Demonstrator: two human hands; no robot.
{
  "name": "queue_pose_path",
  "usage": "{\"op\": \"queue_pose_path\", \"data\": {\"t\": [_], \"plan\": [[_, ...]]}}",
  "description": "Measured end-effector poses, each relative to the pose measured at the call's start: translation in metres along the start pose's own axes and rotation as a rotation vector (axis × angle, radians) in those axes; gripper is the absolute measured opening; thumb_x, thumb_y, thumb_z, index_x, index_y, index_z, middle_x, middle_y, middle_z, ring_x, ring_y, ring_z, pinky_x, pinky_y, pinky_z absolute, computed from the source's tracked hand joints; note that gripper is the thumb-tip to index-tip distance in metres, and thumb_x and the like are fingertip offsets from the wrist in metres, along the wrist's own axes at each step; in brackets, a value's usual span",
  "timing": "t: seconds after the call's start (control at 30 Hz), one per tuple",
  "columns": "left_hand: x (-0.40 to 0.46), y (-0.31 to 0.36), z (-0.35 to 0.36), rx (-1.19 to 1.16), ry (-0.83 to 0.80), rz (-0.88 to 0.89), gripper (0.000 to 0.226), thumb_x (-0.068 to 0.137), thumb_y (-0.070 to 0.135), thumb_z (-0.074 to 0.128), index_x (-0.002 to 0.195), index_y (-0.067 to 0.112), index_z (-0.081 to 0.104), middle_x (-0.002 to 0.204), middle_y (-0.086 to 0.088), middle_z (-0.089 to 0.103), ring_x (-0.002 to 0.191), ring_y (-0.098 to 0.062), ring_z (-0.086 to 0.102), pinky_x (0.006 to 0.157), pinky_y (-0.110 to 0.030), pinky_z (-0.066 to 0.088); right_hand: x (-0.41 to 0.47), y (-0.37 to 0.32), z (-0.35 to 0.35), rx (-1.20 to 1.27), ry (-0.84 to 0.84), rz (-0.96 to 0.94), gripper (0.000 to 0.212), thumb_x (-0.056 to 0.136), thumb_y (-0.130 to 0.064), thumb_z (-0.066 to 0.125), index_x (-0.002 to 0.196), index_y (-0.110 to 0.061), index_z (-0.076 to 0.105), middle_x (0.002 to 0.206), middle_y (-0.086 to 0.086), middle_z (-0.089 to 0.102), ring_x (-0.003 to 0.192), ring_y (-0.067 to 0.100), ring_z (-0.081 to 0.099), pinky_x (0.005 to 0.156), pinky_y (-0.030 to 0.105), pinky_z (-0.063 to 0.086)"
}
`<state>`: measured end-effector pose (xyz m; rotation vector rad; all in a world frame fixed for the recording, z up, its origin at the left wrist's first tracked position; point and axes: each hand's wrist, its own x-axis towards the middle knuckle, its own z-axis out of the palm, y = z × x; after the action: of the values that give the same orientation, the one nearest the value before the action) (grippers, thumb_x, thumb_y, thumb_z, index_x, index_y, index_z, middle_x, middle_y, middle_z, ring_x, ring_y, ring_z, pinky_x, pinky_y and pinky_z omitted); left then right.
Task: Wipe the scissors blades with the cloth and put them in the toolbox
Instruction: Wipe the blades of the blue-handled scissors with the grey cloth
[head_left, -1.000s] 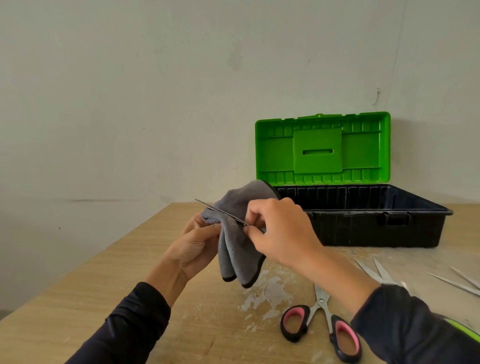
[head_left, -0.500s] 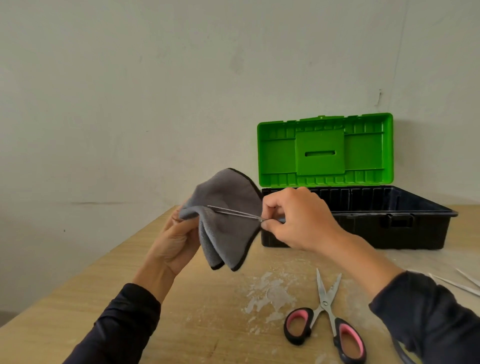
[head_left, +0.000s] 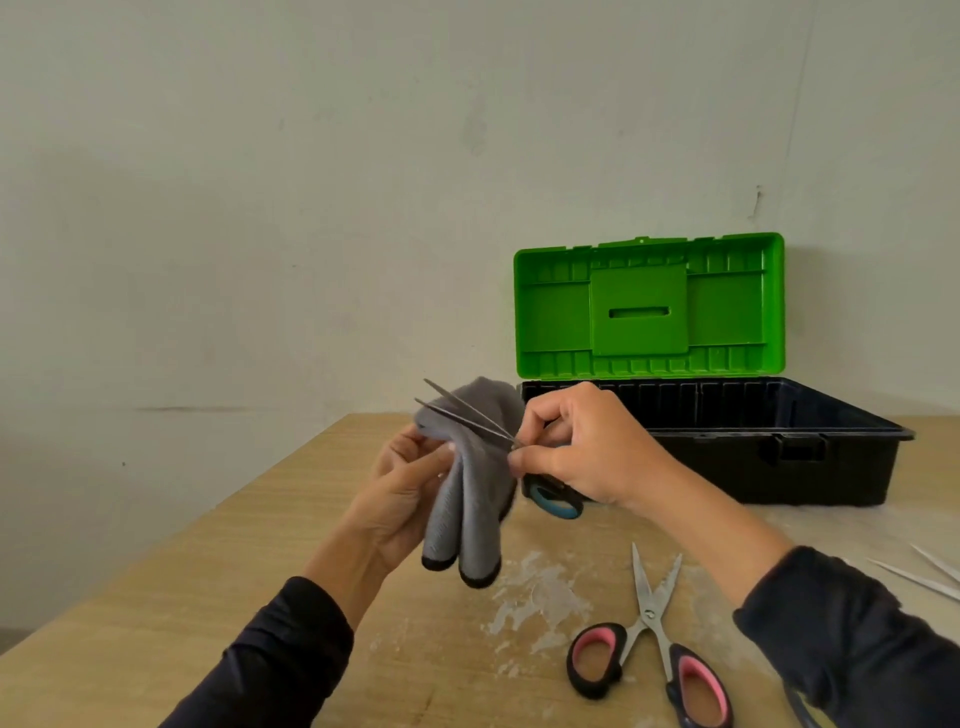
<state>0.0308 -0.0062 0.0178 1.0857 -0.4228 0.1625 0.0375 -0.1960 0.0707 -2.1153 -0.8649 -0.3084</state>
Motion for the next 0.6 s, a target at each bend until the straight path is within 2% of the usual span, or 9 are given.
{"op": "queue_pose_path", "data": {"t": [0.07,0.13,0.23,0.27,0.33,0.4,0.43,0.5,0.6], "plan": [[0.001,-0.003,0.005,0.0,-0.035,-0.014,0.052,0.043,0.02,0.092,0.086,0.001,0.069,0.078,-0.013,0.072,0.067,-0.021,0.07,0.062,-0.031,0.058,0.001,0.002,0.003,0.073,-0.01,0.017,0.019,0.076,-0.009,0.075,0.062,-0.015,0.065,0.064,0.007,0.073,0.053,0.005,0.062,0.062,0.016,0.048],[0.0,-0.002,0.009,-0.011,-0.018,-0.014,0.052,0.051,0.018,0.089,0.092,-0.003,0.065,0.079,-0.014,0.072,0.068,-0.022,0.07,0.063,-0.031,0.058,0.002,0.004,0.004,0.111,-0.023,0.036,0.018,0.076,-0.009,0.075,0.062,-0.014,0.065,0.063,0.006,0.072,0.049,0.0,0.058,0.058,0.012,0.042],[-0.001,0.002,0.012,0.05,0.039,-0.01,0.021,0.067,0.012,0.078,0.083,0.002,0.069,0.072,-0.011,0.071,0.062,-0.02,0.069,0.057,-0.029,0.057,0.001,0.005,0.002,0.119,-0.023,0.063,0.015,0.077,-0.01,0.075,0.064,-0.011,0.067,0.049,-0.005,0.066,0.04,-0.002,0.051,0.053,0.007,0.036],[-0.001,0.004,0.012,0.055,0.074,-0.012,0.015,0.064,0.015,0.079,0.074,0.007,0.073,0.068,-0.009,0.071,0.058,-0.018,0.068,0.053,-0.027,0.056,0.001,0.005,0.001,0.112,-0.026,0.067,0.015,0.077,-0.01,0.075,0.064,-0.011,0.067,0.046,-0.006,0.064,0.038,-0.001,0.05,0.052,0.008,0.036],[-0.001,0.01,0.009,0.035,0.126,0.006,0.031,0.042,0.026,0.088,0.066,0.013,0.074,0.063,-0.006,0.07,0.054,-0.015,0.067,0.049,-0.024,0.055,0.0,0.006,-0.002,0.092,-0.03,0.074,0.015,0.076,-0.013,0.076,0.063,-0.01,0.068,0.052,0.008,0.067,0.043,0.008,0.05,0.055,0.016,0.043],[-0.002,0.015,0.007,0.03,0.171,0.027,0.052,0.031,0.032,0.093,0.074,0.01,0.073,0.066,-0.007,0.071,0.056,-0.016,0.068,0.05,-0.024,0.055,0.0,0.008,-0.004,0.076,-0.03,0.078,0.013,0.075,-0.015,0.077,0.065,-0.01,0.07,0.061,0.02,0.069,0.049,0.019,0.051,0.061,0.026,0.049],[-0.002,0.015,0.006,0.041,0.182,0.025,0.052,0.038,0.031,0.092,0.08,0.008,0.071,0.069,-0.008,0.071,0.058,-0.016,0.068,0.051,-0.025,0.056,0.0,0.009,-0.004,0.069,-0.02,0.083,0.012,0.074,-0.016,0.078,0.066,-0.01,0.071,0.062,0.019,0.07,0.049,0.021,0.054,0.063,0.028,0.052],[-0.003,0.014,0.011,0.081,0.187,0.022,0.034,0.061,0.022,0.077,0.089,0.006,0.066,0.074,-0.009,0.07,0.061,-0.017,0.069,0.055,-0.028,0.058,0.0,0.01,-0.004,0.052,0.015,0.099,0.01,0.074,-0.017,0.079,0.071,-0.01,0.073,0.064,0.013,0.072,0.056,0.025,0.065,0.062,0.027,0.056],[-0.003,0.011,0.019,0.13,0.157,0.029,0.022,0.071,0.012,0.06,0.091,0.005,0.062,0.075,-0.007,0.07,0.063,-0.015,0.068,0.058,-0.026,0.058,-0.001,0.005,-0.005,0.056,0.053,0.099,0.01,0.073,-0.02,0.079,0.075,-0.01,0.076,0.069,0.009,0.074,0.067,0.027,0.07,0.049,0.018,0.051]]}}
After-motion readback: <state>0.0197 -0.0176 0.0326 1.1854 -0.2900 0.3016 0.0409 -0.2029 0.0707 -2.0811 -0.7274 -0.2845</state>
